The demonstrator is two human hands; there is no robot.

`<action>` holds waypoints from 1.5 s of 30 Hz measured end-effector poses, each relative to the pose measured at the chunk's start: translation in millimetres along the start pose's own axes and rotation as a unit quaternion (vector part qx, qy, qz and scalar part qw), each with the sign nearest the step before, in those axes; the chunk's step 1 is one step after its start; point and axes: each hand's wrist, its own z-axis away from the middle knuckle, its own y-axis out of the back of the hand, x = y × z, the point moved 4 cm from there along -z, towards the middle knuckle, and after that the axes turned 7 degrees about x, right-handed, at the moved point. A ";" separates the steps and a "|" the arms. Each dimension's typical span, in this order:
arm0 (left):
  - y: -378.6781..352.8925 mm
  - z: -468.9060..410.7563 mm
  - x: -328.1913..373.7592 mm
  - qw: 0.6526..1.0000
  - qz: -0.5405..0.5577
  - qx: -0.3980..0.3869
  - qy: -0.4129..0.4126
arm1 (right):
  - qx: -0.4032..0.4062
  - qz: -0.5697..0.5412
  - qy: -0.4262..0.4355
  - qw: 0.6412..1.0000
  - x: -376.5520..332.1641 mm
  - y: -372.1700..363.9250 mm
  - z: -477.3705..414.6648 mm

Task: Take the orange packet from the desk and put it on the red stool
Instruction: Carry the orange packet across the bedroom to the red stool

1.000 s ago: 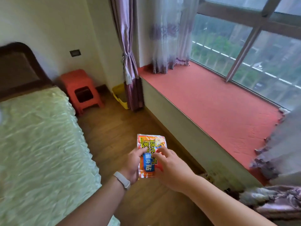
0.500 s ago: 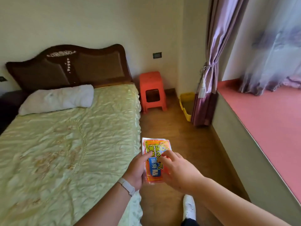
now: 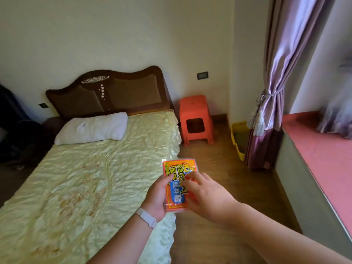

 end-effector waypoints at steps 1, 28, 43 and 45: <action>-9.1 -6.3 3.7 1.000 -0.008 -0.008 -0.002 | 0.002 0.000 -0.007 1.000 9.3 2.7 -2.8; -75.3 -321.2 195.0 0.995 0.019 -0.091 0.030 | -0.031 0.077 -0.119 0.989 195.6 -39.8 -307.8; -132.7 -471.0 266.1 0.996 0.028 -0.075 0.043 | -0.032 0.045 -0.108 0.993 323.3 -49.8 -433.7; -147.9 -498.2 275.6 0.996 0.027 -0.067 0.043 | -0.041 0.037 -0.099 0.994 351.0 -49.7 -455.1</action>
